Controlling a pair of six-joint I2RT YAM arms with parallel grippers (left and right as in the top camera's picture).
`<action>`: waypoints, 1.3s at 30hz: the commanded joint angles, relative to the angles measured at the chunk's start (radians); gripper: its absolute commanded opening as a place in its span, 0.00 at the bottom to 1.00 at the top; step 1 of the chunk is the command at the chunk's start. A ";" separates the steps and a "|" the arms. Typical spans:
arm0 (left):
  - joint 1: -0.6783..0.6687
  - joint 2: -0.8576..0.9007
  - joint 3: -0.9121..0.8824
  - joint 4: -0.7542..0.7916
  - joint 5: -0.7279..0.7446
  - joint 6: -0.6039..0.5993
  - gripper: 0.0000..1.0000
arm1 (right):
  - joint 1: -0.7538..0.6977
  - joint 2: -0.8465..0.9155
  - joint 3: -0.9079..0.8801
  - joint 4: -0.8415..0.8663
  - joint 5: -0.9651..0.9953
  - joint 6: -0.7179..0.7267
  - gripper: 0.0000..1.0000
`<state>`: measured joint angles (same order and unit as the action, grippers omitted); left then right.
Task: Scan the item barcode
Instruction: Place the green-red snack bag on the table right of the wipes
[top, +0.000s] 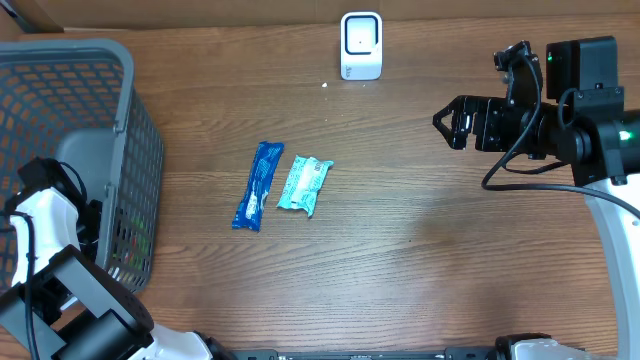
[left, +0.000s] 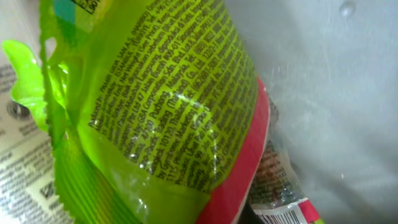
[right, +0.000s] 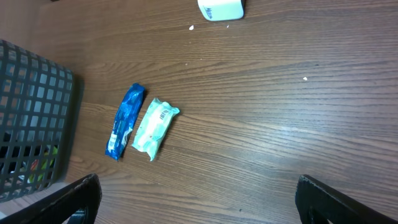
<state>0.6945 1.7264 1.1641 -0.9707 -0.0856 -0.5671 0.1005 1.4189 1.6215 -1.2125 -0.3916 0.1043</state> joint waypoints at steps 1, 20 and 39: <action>0.005 0.018 0.085 -0.059 0.063 0.030 0.04 | 0.005 -0.002 0.022 0.007 0.002 -0.001 1.00; -0.346 0.018 1.135 -0.578 0.320 0.306 0.04 | 0.005 -0.002 0.022 0.013 0.002 -0.001 1.00; -1.150 0.393 0.713 -0.219 0.346 0.324 0.04 | 0.005 -0.002 0.022 -0.013 0.085 0.000 1.00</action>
<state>-0.3954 2.0472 1.8839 -1.2114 0.2440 -0.2398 0.1009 1.4189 1.6215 -1.2255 -0.3134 0.1047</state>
